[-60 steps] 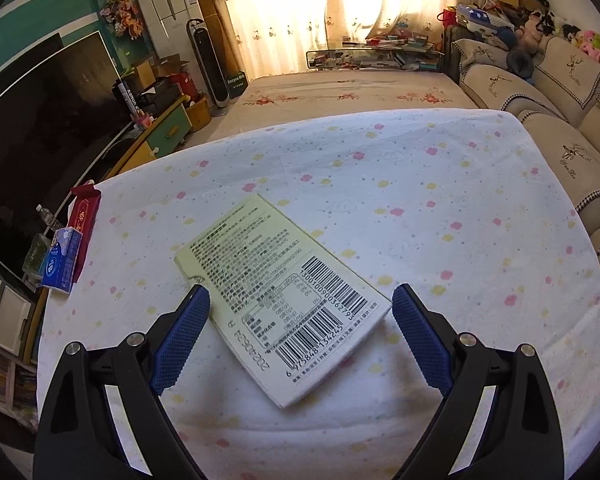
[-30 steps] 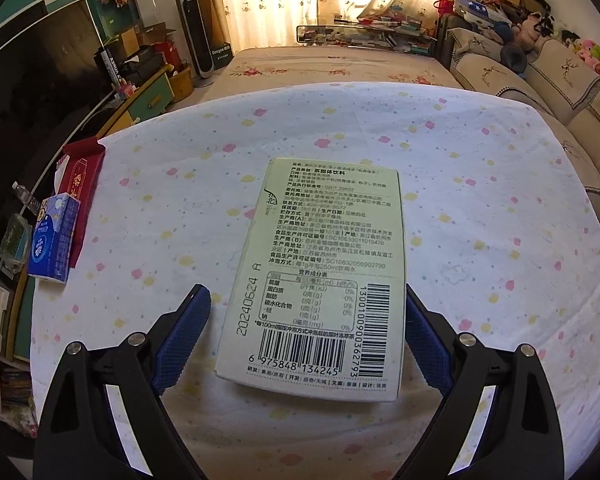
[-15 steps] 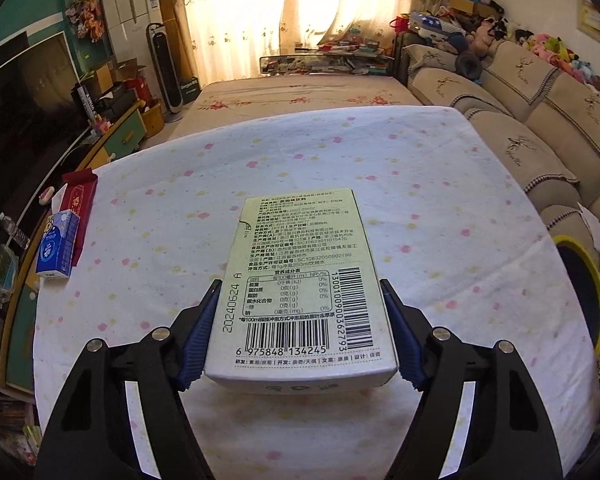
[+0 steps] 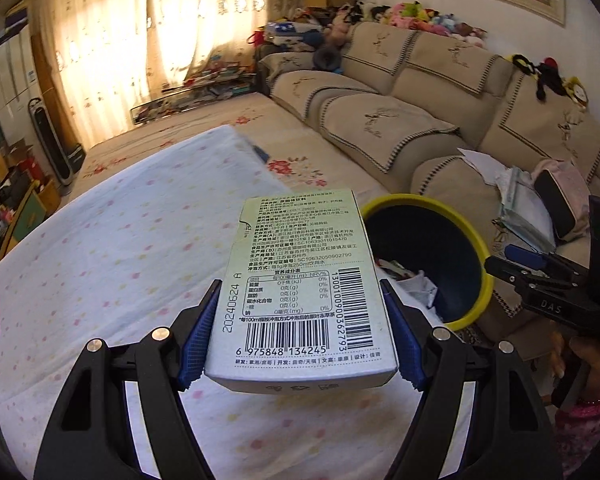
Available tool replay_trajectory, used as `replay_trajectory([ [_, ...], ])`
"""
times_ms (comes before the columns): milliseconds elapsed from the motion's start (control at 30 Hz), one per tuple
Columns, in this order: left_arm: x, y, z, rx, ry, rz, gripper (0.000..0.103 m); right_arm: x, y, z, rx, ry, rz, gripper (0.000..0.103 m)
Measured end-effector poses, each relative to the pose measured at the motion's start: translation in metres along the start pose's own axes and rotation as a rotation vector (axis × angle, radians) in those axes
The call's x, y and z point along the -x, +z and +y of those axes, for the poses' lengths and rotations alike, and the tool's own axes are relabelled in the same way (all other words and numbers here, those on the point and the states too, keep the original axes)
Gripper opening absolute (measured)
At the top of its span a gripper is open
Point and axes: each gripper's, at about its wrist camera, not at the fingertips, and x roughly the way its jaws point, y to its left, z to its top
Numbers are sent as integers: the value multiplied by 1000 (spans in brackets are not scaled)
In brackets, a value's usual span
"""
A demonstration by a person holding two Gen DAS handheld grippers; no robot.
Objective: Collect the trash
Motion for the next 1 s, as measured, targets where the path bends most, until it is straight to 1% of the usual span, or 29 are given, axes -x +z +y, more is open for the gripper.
replay_trajectory([
  [133, -23, 16, -57, -73, -73, 25, 74, 12, -3, -24, -31, -24, -21, 62],
  [267, -54, 32, -106, -132, -110, 61, 74, 21, -6, -46, -65, -46, -38, 62],
  [400, -92, 41, -135, -155, -125, 115, 74, 28, -8, -68, -100, -60, -49, 62],
  [467, -109, 45, -147, -161, -114, 135, 74, 30, -9, -75, -110, -65, -52, 62],
  [600, -146, 48, -148, -161, -94, 178, 74, 32, -10, -84, -124, -69, -55, 62],
  [667, -158, 49, -148, -156, -76, 187, 75, 32, -10, -85, -130, -67, -52, 62],
  [700, -163, 48, -146, -156, -64, 192, 76, 31, -10, -86, -133, -64, -49, 62],
  [733, -168, 49, -146, -154, -55, 205, 83, 31, -10, -84, -133, -62, -47, 62],
  [767, -171, 50, -144, -143, -49, 215, 85, 31, -9, -82, -133, -58, -45, 62],
  [867, -162, 47, -132, -111, -59, 200, 85, 32, -8, -76, -120, -45, -45, 62],
  [1000, -118, 39, -103, -62, -58, 122, 86, 32, -8, -64, -95, -22, -44, 63],
])
